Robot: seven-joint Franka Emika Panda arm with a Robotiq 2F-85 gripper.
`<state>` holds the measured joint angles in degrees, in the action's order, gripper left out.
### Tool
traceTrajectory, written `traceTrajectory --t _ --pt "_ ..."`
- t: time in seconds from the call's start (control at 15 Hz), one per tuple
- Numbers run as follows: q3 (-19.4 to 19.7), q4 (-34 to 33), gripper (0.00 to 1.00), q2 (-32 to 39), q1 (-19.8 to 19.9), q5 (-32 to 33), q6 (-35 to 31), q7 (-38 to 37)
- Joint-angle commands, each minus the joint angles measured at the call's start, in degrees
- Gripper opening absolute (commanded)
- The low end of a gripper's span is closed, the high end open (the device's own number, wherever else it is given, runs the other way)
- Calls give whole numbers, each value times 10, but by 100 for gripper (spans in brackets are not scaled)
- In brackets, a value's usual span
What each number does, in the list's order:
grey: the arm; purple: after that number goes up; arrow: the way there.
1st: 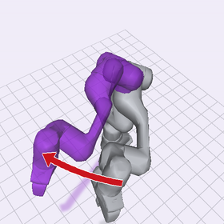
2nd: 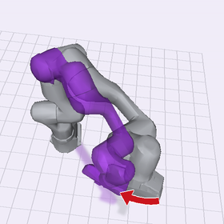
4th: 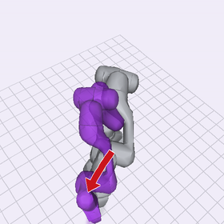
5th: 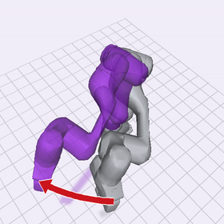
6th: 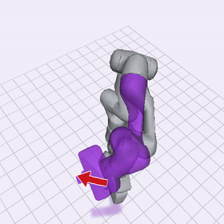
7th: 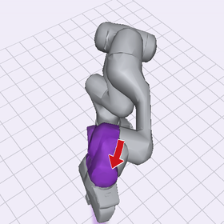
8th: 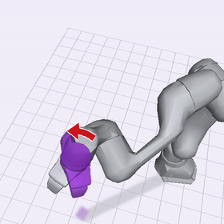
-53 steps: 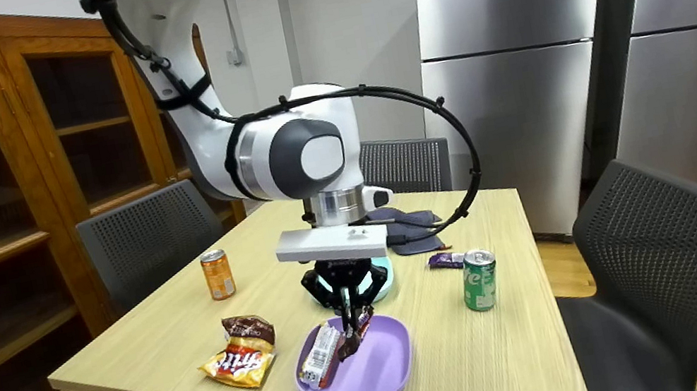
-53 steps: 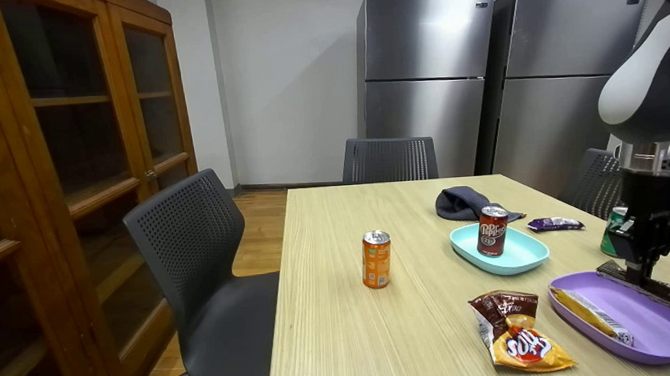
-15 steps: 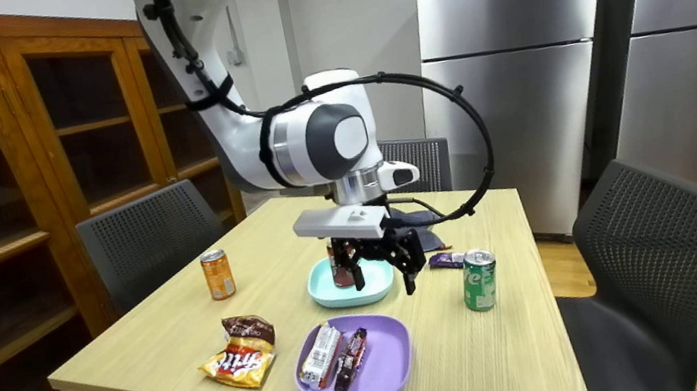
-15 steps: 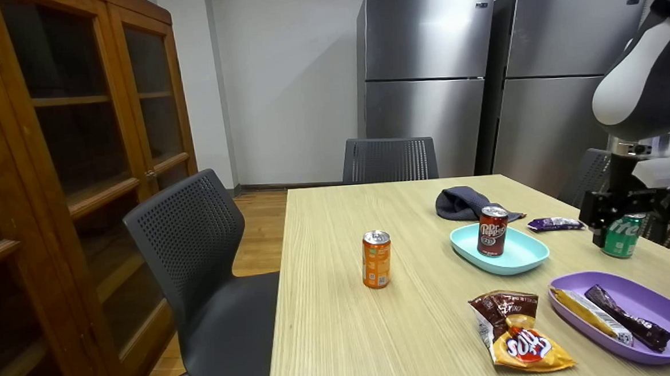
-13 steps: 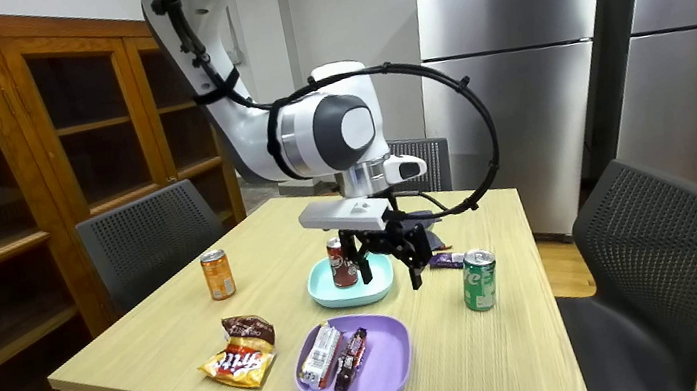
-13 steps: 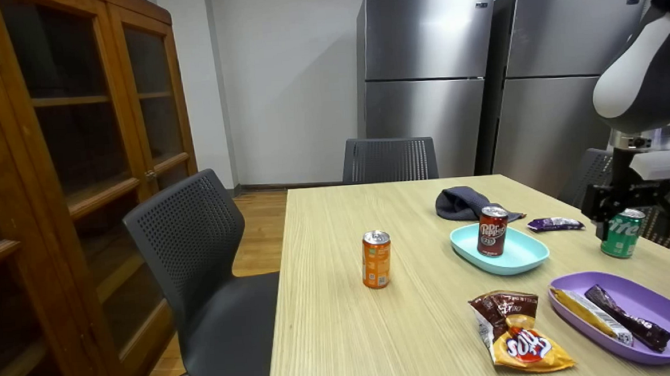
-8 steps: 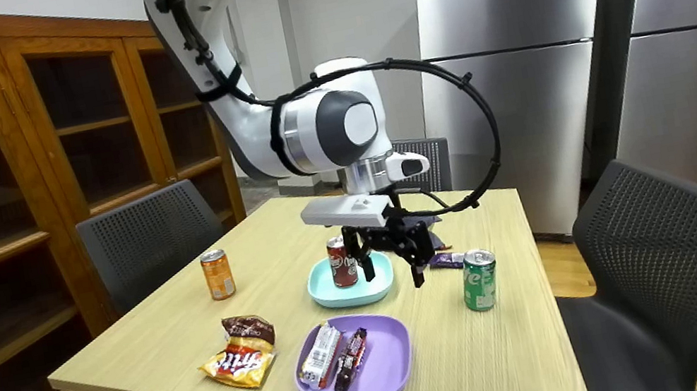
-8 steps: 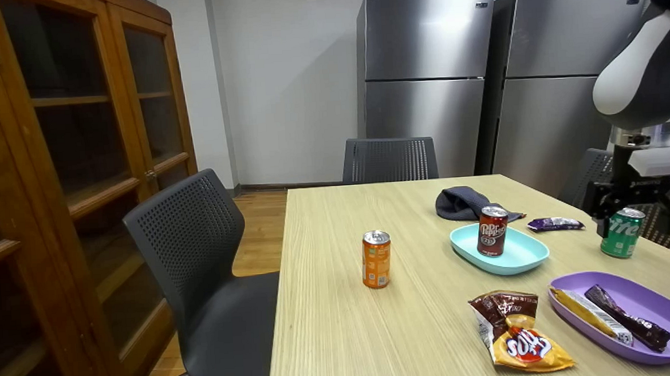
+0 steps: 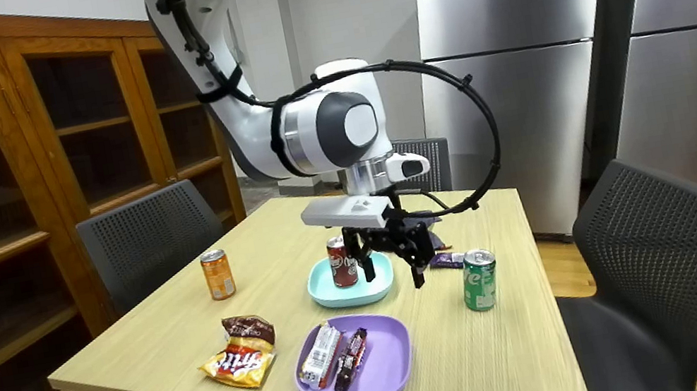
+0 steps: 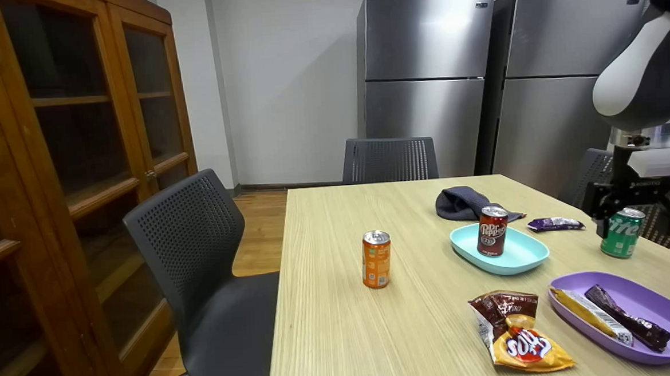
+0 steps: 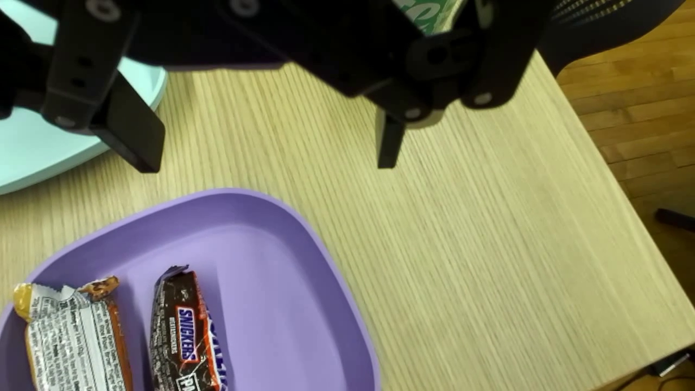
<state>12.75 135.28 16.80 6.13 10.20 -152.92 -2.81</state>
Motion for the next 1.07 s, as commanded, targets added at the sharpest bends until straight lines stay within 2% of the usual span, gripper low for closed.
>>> traceTrajectory --t 0.0,0.47,1.0 --pt "-5 -34 100 16 8 -26 4 -20" --pt "7 -127 100 73 18 -76 19 -60" --pt "37 -221 100 140 14 -83 34 -125"
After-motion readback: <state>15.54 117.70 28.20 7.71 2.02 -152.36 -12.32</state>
